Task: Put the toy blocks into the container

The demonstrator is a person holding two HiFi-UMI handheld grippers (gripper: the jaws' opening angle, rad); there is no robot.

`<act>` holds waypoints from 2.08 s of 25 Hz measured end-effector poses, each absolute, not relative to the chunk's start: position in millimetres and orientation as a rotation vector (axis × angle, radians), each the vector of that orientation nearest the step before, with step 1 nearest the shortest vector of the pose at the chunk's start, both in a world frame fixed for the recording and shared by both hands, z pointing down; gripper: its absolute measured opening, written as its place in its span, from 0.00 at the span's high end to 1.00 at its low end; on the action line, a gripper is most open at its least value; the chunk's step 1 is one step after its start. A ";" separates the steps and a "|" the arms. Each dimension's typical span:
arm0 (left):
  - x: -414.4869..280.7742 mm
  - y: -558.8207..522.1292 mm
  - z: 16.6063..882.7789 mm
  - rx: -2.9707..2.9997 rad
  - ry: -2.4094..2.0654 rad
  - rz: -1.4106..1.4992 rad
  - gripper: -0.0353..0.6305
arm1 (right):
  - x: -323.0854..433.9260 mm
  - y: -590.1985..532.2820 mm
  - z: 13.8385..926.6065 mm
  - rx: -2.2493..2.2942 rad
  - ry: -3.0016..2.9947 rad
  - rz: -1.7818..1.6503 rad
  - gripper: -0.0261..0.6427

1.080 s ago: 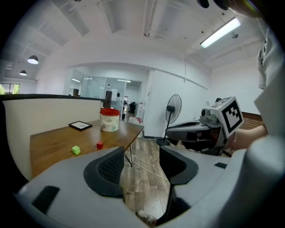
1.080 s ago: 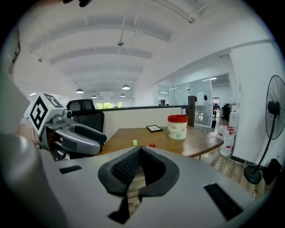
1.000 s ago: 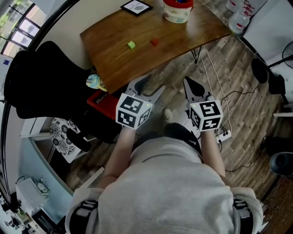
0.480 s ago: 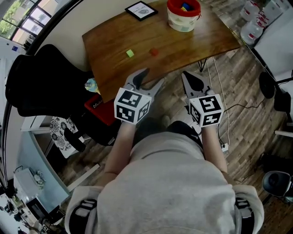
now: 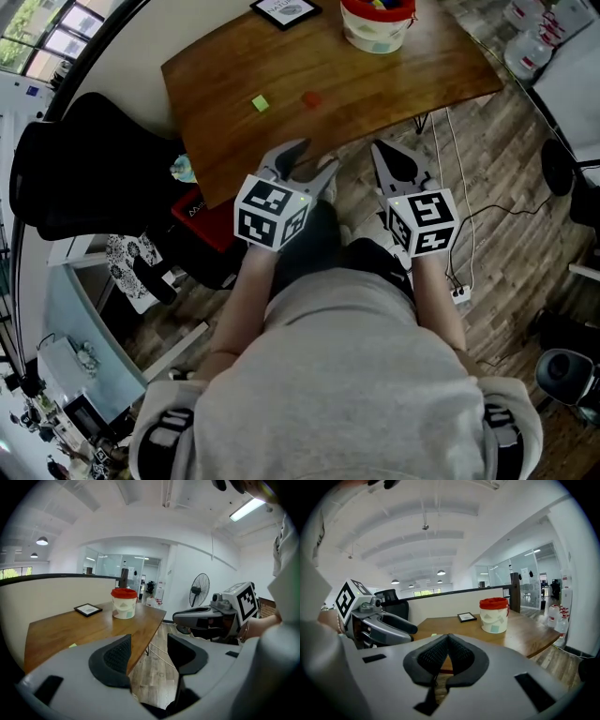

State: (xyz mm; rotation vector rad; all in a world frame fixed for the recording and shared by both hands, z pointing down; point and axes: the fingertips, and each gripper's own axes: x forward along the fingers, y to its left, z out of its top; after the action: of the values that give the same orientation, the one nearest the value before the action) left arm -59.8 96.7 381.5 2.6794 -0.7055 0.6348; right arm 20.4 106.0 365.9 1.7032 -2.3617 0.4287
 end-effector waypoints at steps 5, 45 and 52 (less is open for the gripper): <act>-58.9 82.2 393.6 2.650 -0.692 0.643 0.58 | 26.3 88.6 382.4 1.704 -2.333 0.472 0.94; -73.7 -138.4 436.3 2.568 -0.637 0.648 0.67 | -12.8 -133.4 416.1 1.493 -2.275 0.475 0.94; -72.9 -123.9 451.7 2.597 -0.583 0.672 0.61 | -26.6 -136.0 430.3 1.427 -2.276 0.497 0.94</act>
State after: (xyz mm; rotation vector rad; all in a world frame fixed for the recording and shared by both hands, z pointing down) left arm -72.9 -123.9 451.7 2.5974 -0.5829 0.6725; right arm -26.6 -136.0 430.3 1.4266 -2.2763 0.4974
